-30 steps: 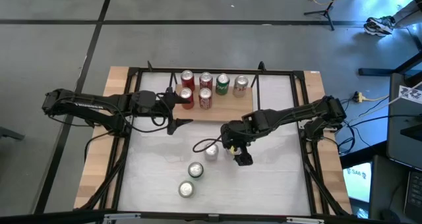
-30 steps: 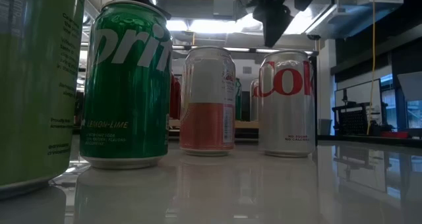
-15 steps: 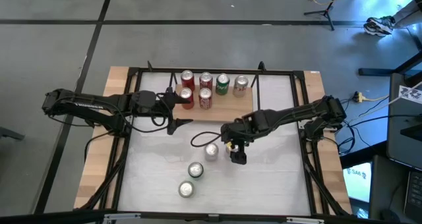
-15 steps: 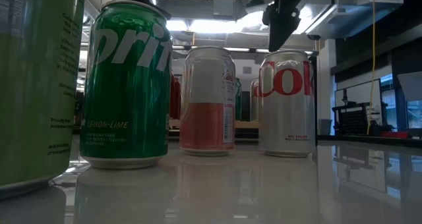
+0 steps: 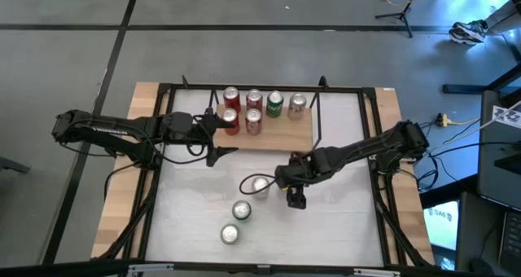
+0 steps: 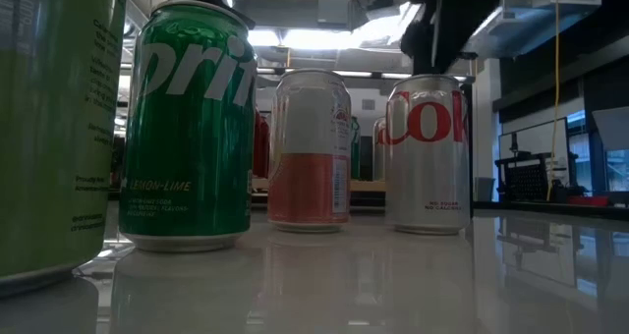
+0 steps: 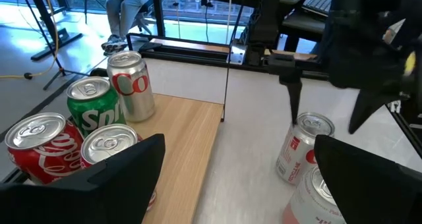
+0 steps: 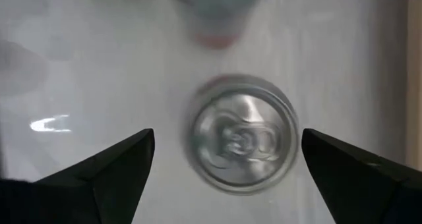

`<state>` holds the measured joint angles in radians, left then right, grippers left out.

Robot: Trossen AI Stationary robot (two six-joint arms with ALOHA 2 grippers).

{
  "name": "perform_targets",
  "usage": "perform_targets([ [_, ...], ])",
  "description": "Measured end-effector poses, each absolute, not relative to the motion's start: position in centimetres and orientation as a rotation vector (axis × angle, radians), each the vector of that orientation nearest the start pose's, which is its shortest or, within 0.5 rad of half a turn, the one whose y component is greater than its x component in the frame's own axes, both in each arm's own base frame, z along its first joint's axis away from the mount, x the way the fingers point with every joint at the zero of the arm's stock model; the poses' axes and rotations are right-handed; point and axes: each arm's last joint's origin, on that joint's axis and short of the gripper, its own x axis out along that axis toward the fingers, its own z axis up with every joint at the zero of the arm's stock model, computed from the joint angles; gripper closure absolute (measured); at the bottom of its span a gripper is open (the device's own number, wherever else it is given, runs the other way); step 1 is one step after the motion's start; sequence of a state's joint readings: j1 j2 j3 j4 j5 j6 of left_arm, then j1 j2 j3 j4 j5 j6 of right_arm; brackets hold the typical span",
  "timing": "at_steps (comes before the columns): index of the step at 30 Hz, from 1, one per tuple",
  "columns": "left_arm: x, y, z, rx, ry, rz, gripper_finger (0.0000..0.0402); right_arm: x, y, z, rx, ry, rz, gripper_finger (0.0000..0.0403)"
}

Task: Place canned beverage on shelf
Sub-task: Put the silver soda can on the shelf aligned with the other silver soda can

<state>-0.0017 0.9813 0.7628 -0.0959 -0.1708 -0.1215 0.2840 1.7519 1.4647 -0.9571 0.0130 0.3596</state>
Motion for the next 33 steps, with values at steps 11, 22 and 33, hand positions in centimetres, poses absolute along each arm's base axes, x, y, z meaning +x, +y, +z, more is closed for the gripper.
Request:
perform_targets([
  [11, 21.7, 0.5, 29.9, -0.093, 0.303, 0.187, 0.0023, 33.8, 9.7, 23.8, 0.129, 1.211, -0.006, 0.0027],
  [22, 21.7, 0.5, 29.9, -0.093, 0.303, 0.187, 0.0023, 33.8, 9.6, 23.4, 0.12, 1.212, -0.013, 0.0093],
  [33, 21.7, 0.5, 29.9, -0.093, 0.303, 0.187, 0.0023, 33.8, 9.6, 23.5, 0.121, 1.208, -0.01, 0.0114],
])
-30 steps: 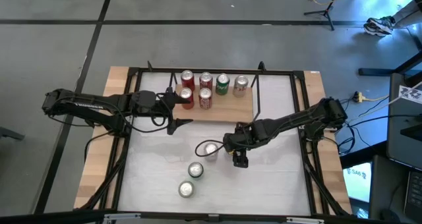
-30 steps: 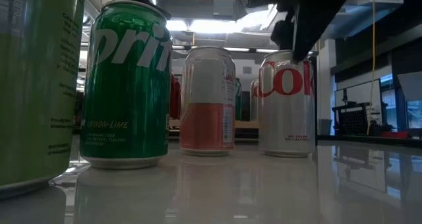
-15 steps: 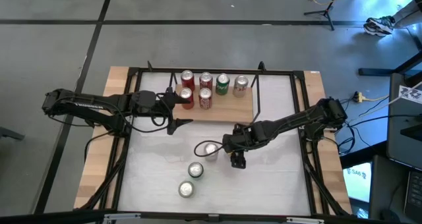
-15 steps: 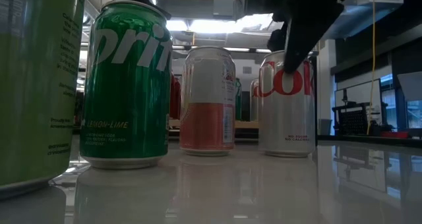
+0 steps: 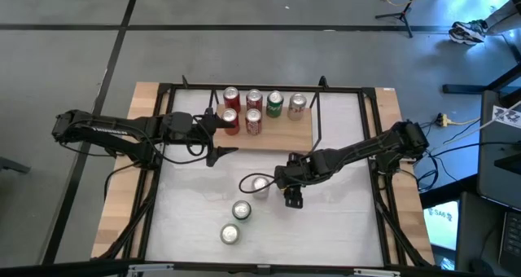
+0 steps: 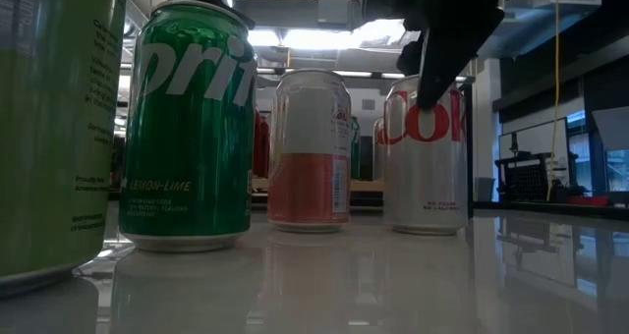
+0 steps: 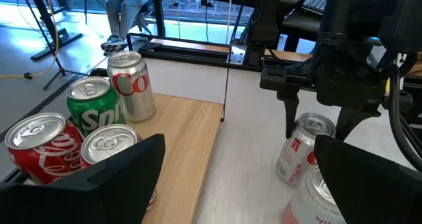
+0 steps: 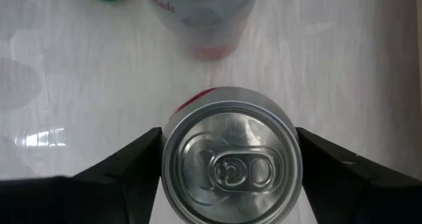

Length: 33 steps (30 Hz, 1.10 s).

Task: Place canned beverage on shelf
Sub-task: Put the silver soda can on the shelf aligned with the other silver soda can

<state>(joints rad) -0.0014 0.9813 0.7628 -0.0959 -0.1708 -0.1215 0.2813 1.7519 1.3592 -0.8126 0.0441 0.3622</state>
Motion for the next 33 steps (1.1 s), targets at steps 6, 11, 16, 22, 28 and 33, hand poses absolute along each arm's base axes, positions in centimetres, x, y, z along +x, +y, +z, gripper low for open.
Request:
perform_targets([
  [6, 21.7, 0.5, 29.9, -0.093, 0.303, 0.187, 0.0023, 33.9, 9.8, 24.1, 0.133, 1.213, 0.023, 0.0114],
  [11, 21.7, 0.5, 29.9, -0.094, 0.303, 0.187, 0.0023, 34.2, 9.8, 25.8, 0.115, 1.205, 0.045, 0.0114],
  [16, 21.7, 0.5, 29.9, -0.094, 0.303, 0.187, 0.0023, 34.5, 8.7, 28.1, 0.107, 1.199, 0.036, 0.0113],
  [22, 21.7, 0.5, 29.9, -0.095, 0.303, 0.187, 0.0023, 34.9, 6.4, 31.0, 0.067, 1.184, 0.034, 0.0111],
  [28, 21.7, 0.5, 29.9, -0.096, 0.303, 0.187, 0.0023, 34.8, 3.0, 33.2, 0.033, 1.193, 0.009, 0.0114],
  [33, 21.7, 0.5, 29.9, -0.096, 0.303, 0.187, 0.0023, 34.4, -0.4, 33.6, -0.008, 1.232, -0.01, 0.011],
])
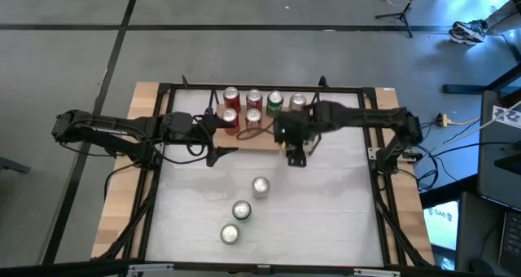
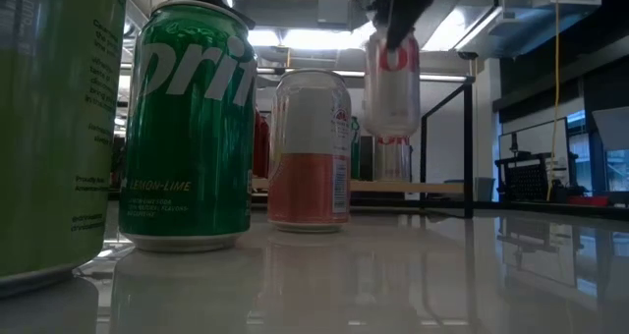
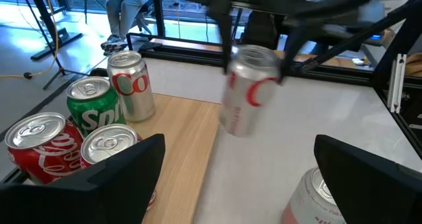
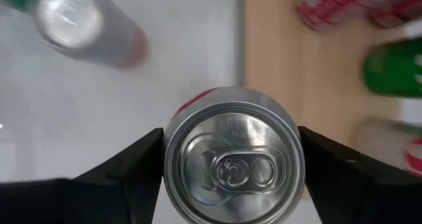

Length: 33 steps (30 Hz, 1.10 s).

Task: Place canned beverage on shelf
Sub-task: Put the silver soda can on the shelf aligned with the other silver soda can

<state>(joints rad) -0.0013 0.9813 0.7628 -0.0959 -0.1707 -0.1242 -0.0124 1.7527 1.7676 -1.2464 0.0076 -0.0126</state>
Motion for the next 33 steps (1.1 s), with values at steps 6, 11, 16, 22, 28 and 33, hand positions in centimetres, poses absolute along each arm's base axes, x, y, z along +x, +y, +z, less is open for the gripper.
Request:
perform_targets([
  [6, 21.7, 0.4, 29.9, -0.095, 0.303, 0.183, 0.0023, 33.7, -4.7, 33.4, -0.039, 1.272, -0.035, 0.0114],
  [11, 21.7, 0.0, 29.9, -0.093, 0.304, 0.167, 0.0023, 33.2, -8.0, 32.9, -0.009, 1.263, -0.032, 0.0109],
  [16, 21.7, -0.4, 29.9, -0.09, 0.305, 0.146, 0.0023, 32.7, -10.5, 31.1, 0.031, 1.276, -0.028, 0.0112],
  [22, 21.7, -0.9, 29.9, -0.086, 0.305, 0.126, 0.0023, 32.9, -11.3, 30.0, 0.03, 1.238, -0.005, 0.011],
  [28, 21.7, -1.1, 29.9, -0.085, 0.306, 0.114, 0.0023, 32.7, -11.3, 28.6, 0.029, 1.265, 0.0, 0.0111],
  [33, 21.7, -1.1, 29.9, -0.084, 0.306, 0.114, 0.0023, 32.5, -11.3, 28.0, 0.014, 1.286, -0.021, 0.0109],
])
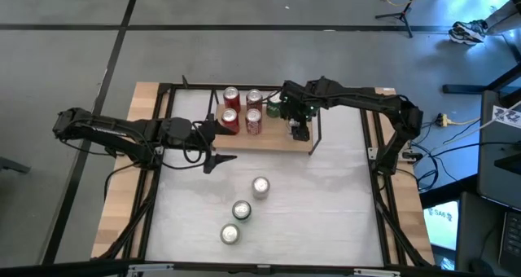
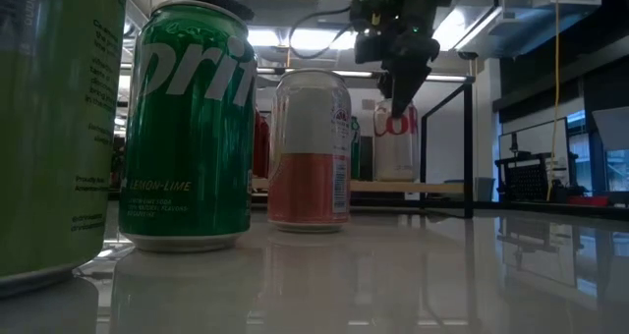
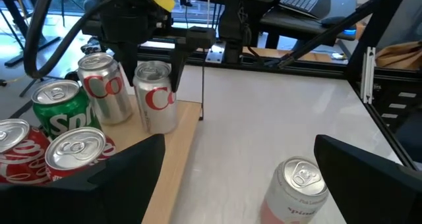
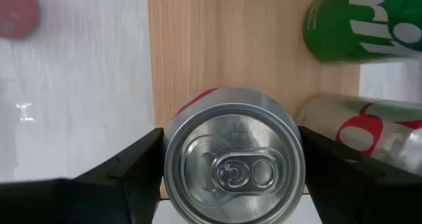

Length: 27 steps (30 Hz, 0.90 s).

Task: Place canned beverage on shelf
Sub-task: Put the silver soda can on the shelf aligned with the other silver soda can

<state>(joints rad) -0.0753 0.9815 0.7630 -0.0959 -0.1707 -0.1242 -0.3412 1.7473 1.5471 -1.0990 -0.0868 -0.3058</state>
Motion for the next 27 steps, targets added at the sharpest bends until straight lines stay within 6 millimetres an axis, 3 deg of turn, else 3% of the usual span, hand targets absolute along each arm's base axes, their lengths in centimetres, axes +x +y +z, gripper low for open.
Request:
perform_targets([
  [27, 21.68, -1.14, 29.87, -0.084, 0.306, 0.114, 0.0023, 32.58, -11.39, 27.9, -0.042, 1.295, -0.022, 0.0103],
])
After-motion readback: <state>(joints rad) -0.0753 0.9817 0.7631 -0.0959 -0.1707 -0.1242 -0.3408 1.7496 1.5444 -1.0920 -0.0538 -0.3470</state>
